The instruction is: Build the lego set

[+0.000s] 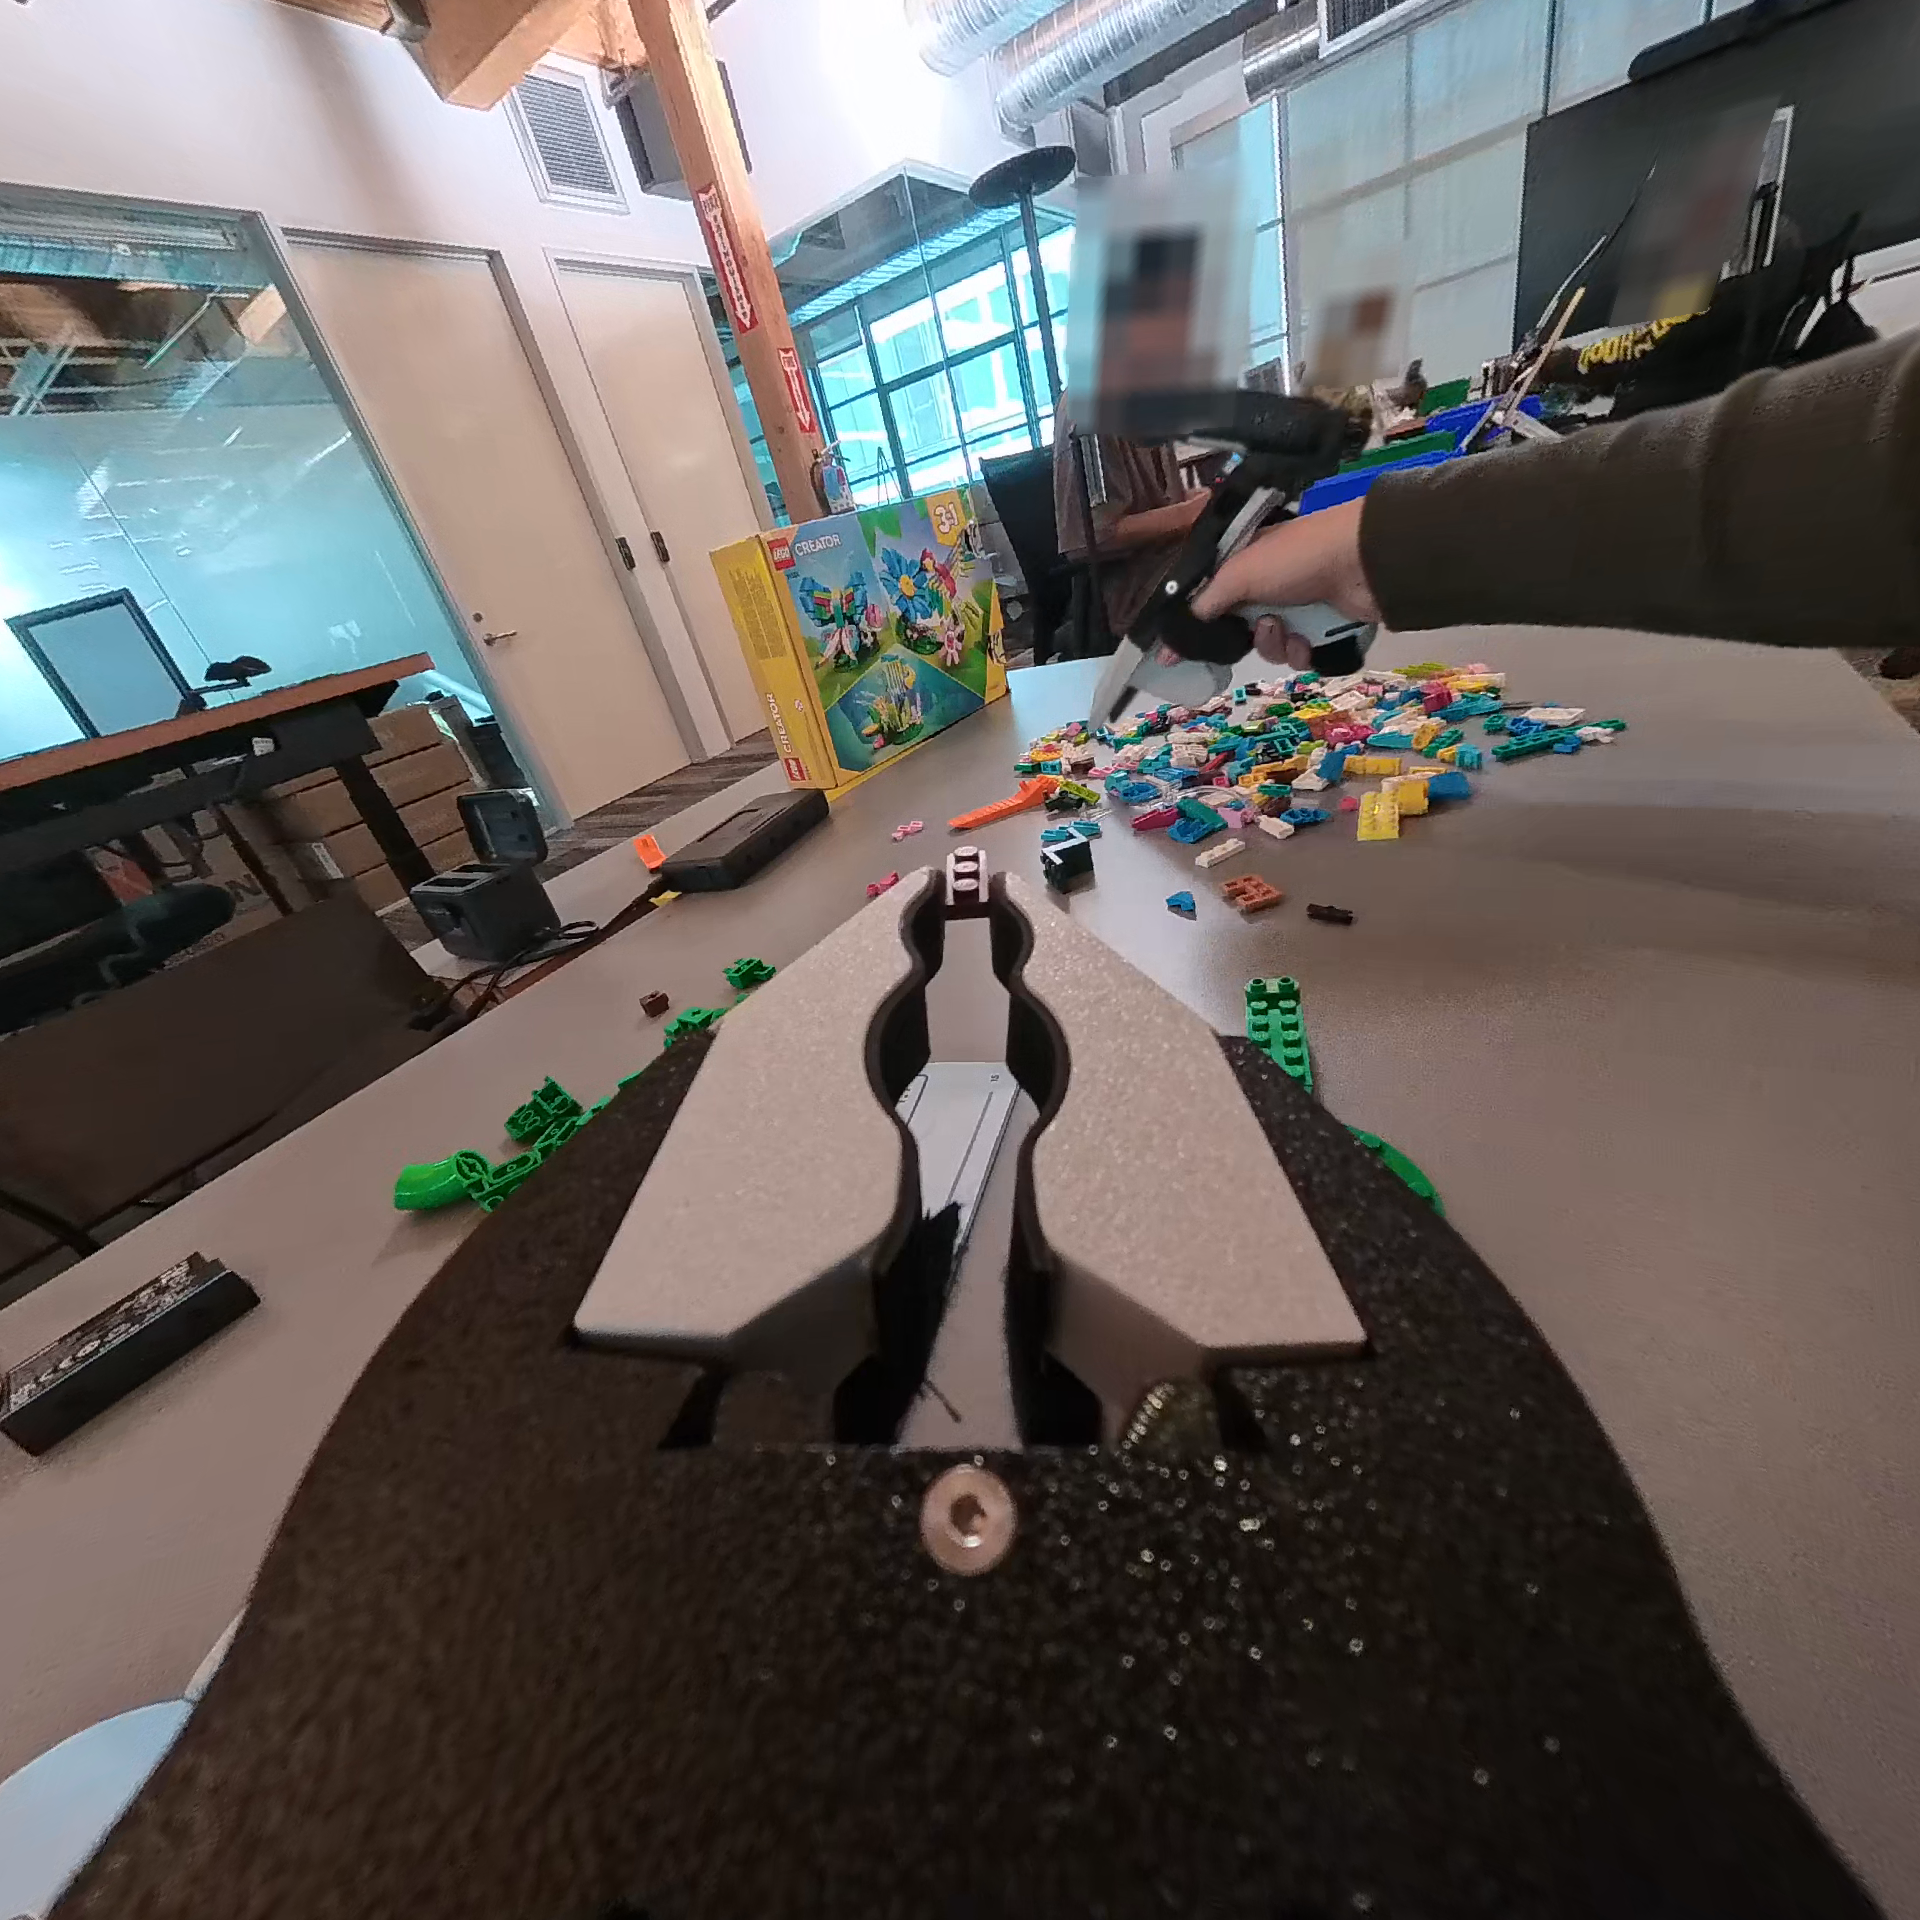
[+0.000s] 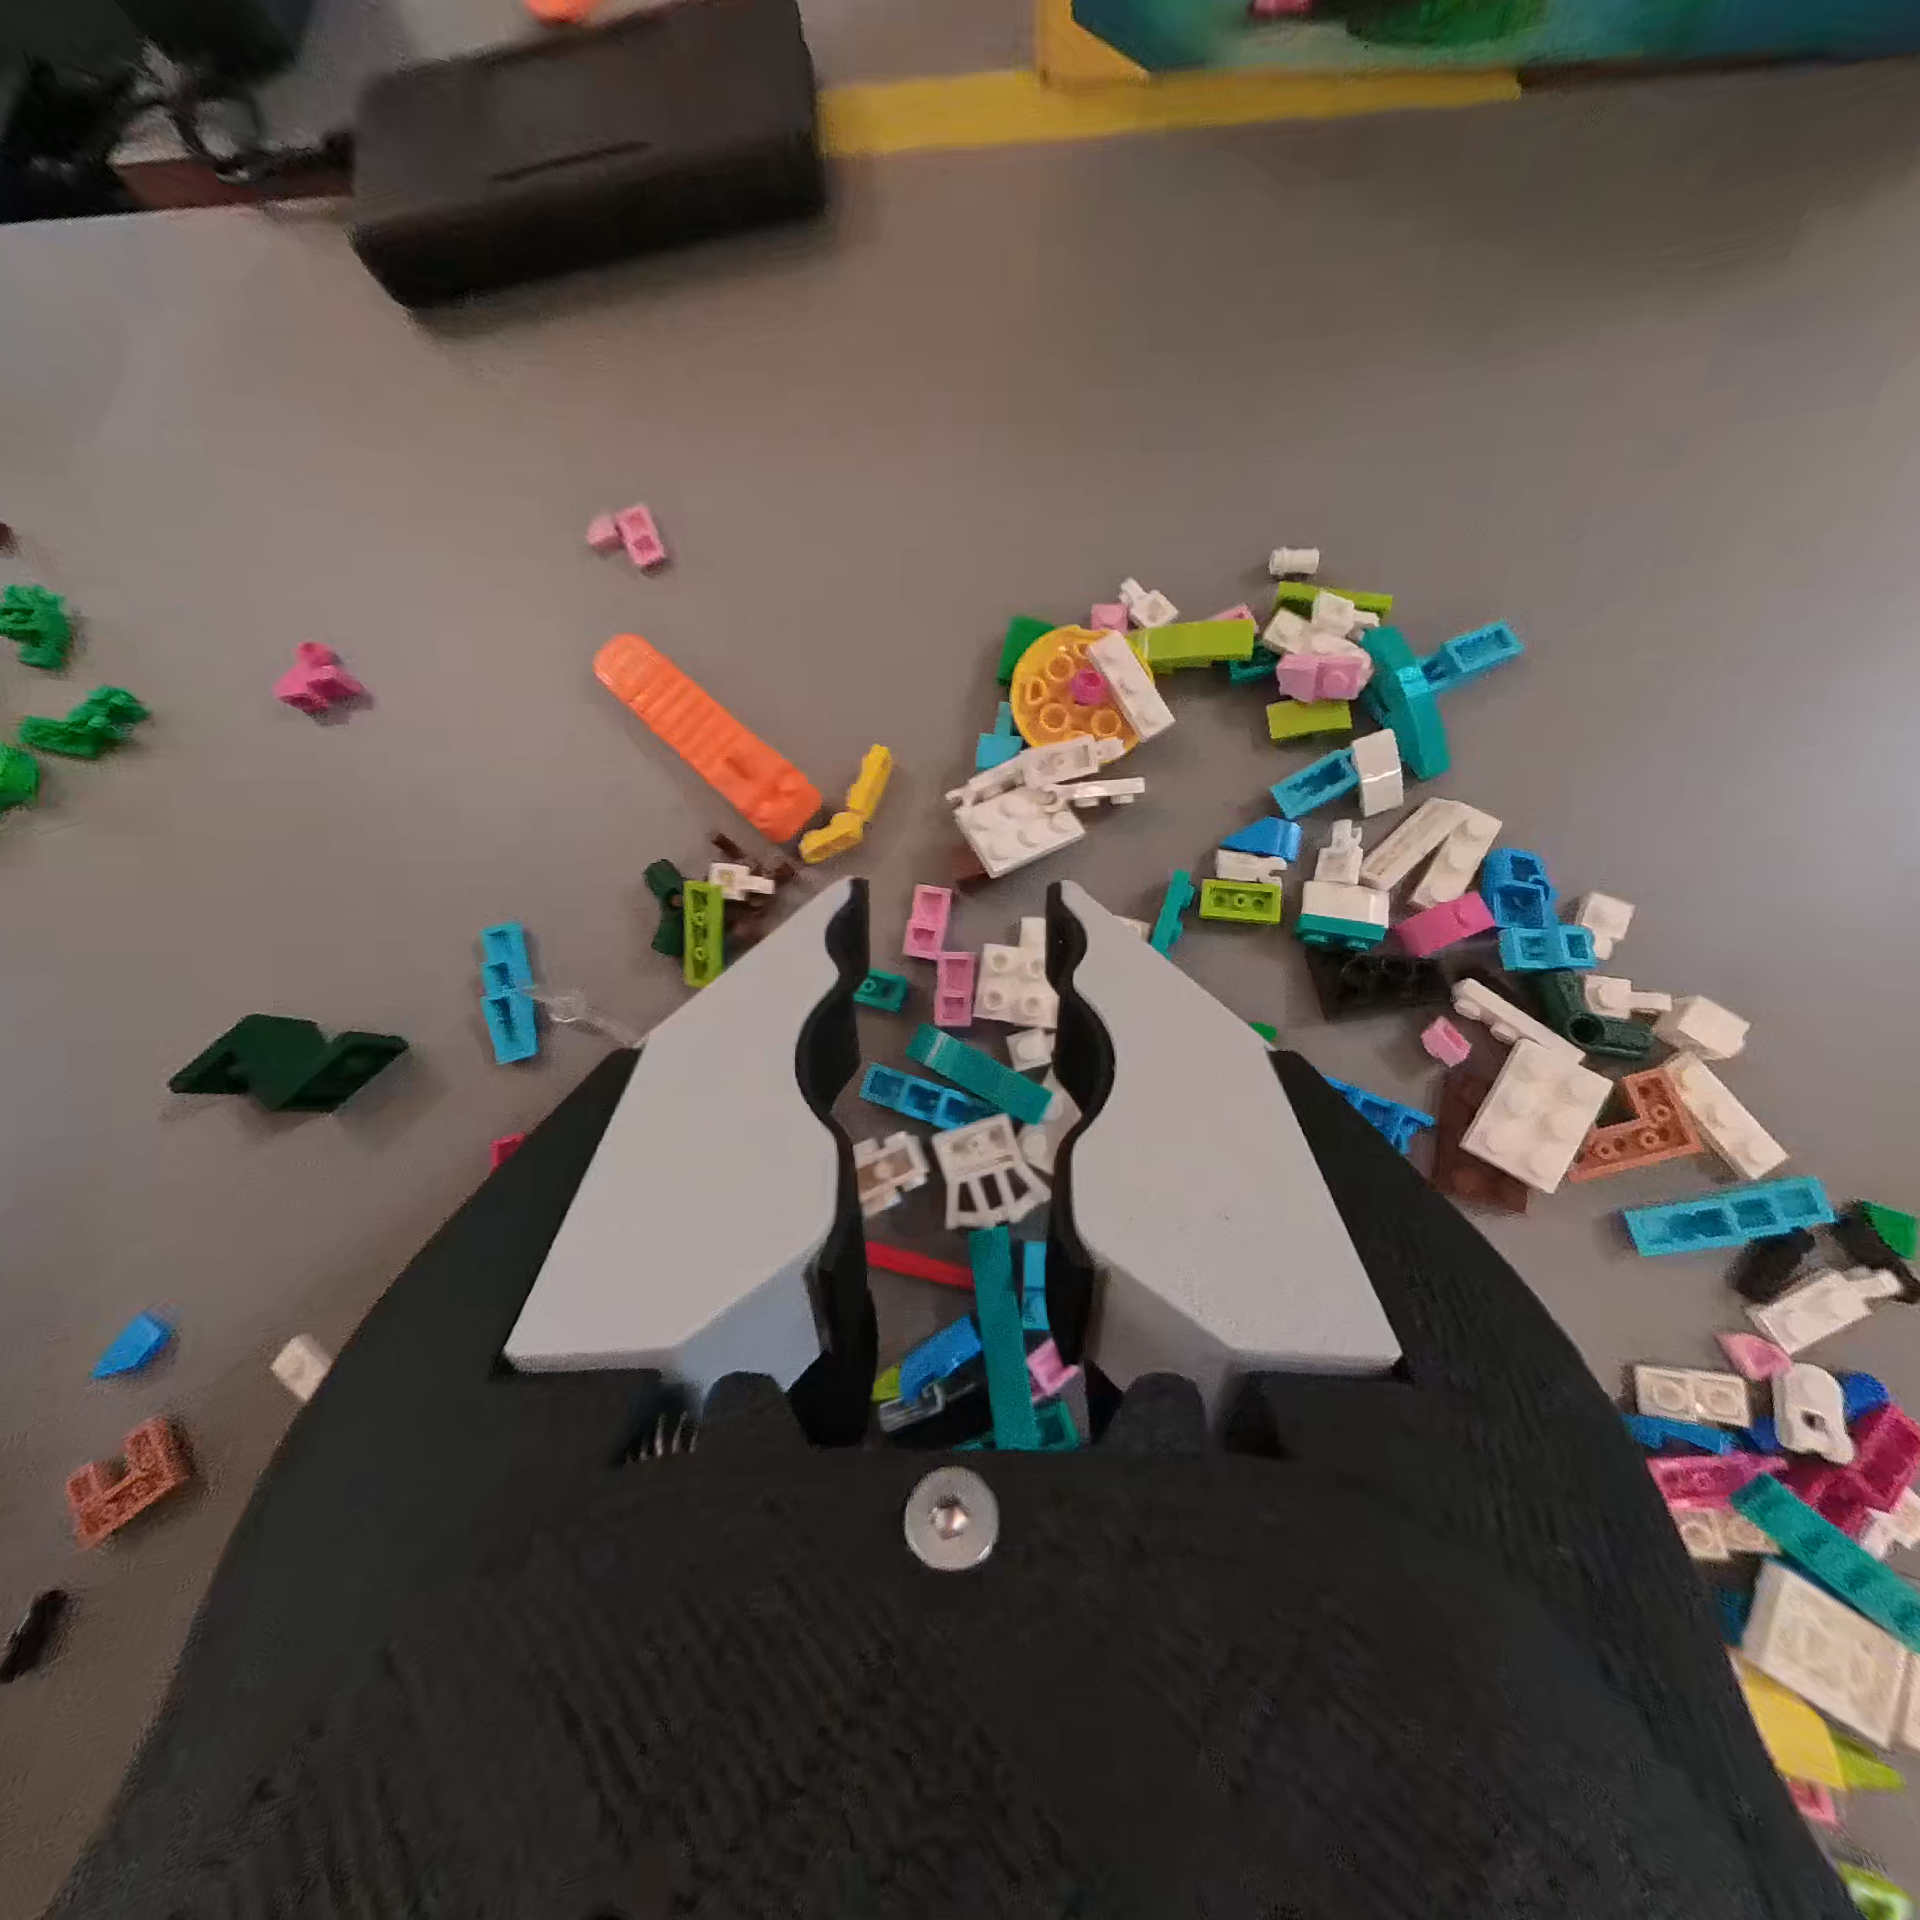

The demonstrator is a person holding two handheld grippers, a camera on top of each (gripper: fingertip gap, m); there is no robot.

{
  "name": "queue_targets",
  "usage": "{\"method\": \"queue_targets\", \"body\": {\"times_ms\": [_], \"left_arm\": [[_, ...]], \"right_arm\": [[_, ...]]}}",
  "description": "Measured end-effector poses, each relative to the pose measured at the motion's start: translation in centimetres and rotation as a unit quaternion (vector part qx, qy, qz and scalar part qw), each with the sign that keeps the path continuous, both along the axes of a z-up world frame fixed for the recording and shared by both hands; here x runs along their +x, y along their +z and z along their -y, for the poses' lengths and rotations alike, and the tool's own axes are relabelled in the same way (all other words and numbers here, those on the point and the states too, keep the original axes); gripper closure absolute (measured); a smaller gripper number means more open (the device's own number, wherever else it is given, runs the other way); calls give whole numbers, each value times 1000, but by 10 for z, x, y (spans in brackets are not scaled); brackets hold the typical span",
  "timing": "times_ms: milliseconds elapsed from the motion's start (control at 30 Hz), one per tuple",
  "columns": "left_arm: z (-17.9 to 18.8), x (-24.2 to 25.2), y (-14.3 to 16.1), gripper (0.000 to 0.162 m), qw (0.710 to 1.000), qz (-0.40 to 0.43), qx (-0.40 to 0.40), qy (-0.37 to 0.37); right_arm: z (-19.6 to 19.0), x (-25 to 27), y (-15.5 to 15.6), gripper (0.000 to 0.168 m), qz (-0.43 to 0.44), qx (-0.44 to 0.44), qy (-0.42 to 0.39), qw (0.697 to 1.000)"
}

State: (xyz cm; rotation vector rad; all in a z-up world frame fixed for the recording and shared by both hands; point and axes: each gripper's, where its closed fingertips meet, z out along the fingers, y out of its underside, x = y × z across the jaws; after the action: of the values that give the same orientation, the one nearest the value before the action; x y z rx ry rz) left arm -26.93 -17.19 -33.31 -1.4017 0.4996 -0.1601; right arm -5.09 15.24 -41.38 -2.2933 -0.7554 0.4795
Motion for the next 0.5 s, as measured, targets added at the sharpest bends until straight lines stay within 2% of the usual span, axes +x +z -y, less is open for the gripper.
{"method": "queue_targets", "body": {"times_ms": [267,500], "left_arm": [[0,0,0,156,1000,2,0,-1],[0,-1,1,156,1000,4,0,0]], "right_arm": [[-6,1,-20,140,8,-83,-3,997],[-13,-3,-23,141,-4,-86,-12,996]]}}
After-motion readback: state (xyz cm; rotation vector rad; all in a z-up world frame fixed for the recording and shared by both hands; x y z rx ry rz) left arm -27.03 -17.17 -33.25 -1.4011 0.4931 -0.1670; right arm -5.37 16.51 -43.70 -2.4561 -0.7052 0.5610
